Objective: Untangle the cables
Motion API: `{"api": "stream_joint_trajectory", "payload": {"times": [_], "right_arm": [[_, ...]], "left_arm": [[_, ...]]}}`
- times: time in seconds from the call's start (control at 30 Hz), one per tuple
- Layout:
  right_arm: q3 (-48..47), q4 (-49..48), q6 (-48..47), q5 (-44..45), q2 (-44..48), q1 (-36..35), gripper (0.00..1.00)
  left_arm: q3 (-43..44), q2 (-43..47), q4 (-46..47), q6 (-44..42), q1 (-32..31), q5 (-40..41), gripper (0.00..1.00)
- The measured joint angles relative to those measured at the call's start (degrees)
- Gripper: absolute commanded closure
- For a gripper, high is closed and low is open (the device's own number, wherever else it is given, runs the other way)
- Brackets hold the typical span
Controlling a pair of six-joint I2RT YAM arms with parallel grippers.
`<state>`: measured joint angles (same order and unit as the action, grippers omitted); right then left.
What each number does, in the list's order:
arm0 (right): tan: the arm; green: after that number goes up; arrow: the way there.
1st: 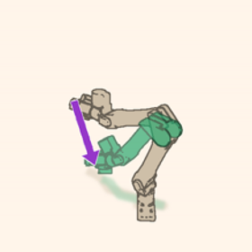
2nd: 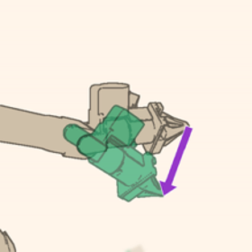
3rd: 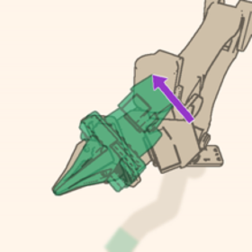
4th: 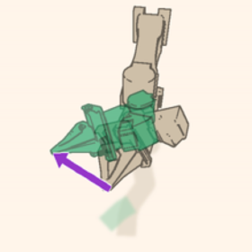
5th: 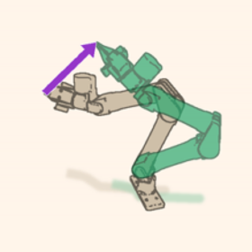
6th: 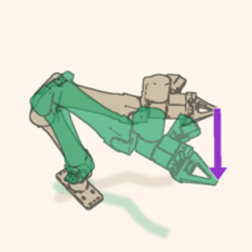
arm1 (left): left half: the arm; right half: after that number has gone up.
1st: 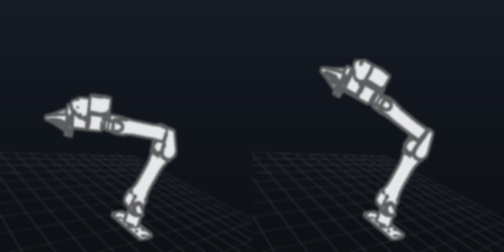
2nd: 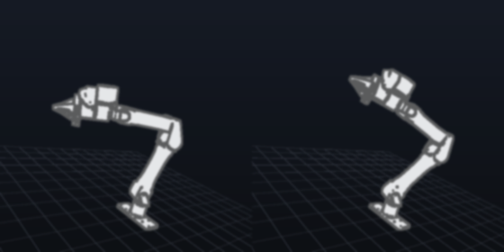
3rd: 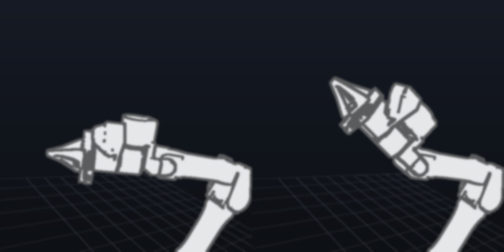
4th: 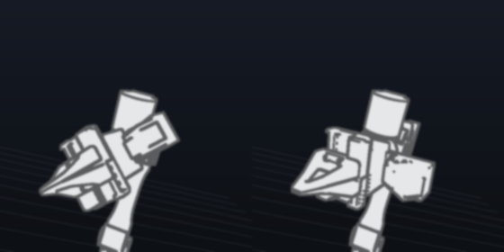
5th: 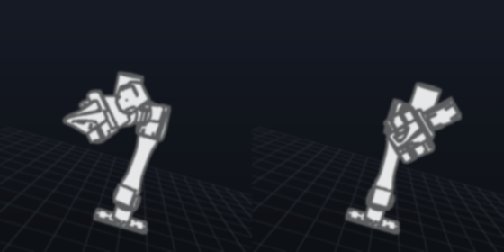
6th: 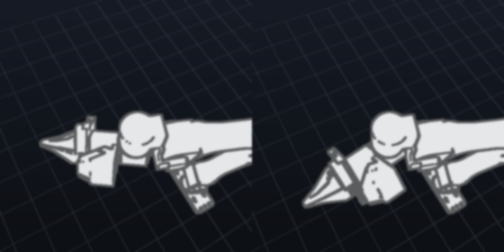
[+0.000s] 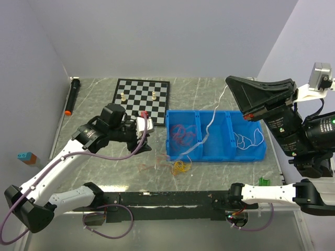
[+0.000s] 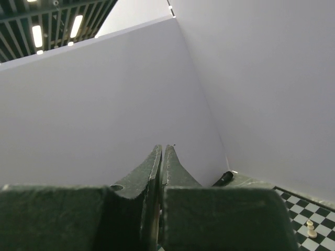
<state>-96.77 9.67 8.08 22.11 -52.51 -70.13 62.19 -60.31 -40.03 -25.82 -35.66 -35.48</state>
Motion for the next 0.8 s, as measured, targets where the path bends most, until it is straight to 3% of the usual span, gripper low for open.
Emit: {"api": "stream_joint_trajectory", "payload": {"times": [0.33,0.57,0.8], "right_arm": [[0.5,-0.4,-1.6,2.2,0.2,0.0,1.00],[1.0,-1.0,-2.0,2.5,0.5,0.0,1.00],[1.4,-1.1,-2.0,2.5,0.8,0.0,1.00]], "left_arm": [[-7.2,-4.3,-0.3,-3.2,0.1,4.5,0.15],[-8.1,-13.6,1.8,-3.6,-2.0,2.8,0.09],[-9.9,-18.3,10.1,1.8,-7.7,-0.2,0.08]]}}
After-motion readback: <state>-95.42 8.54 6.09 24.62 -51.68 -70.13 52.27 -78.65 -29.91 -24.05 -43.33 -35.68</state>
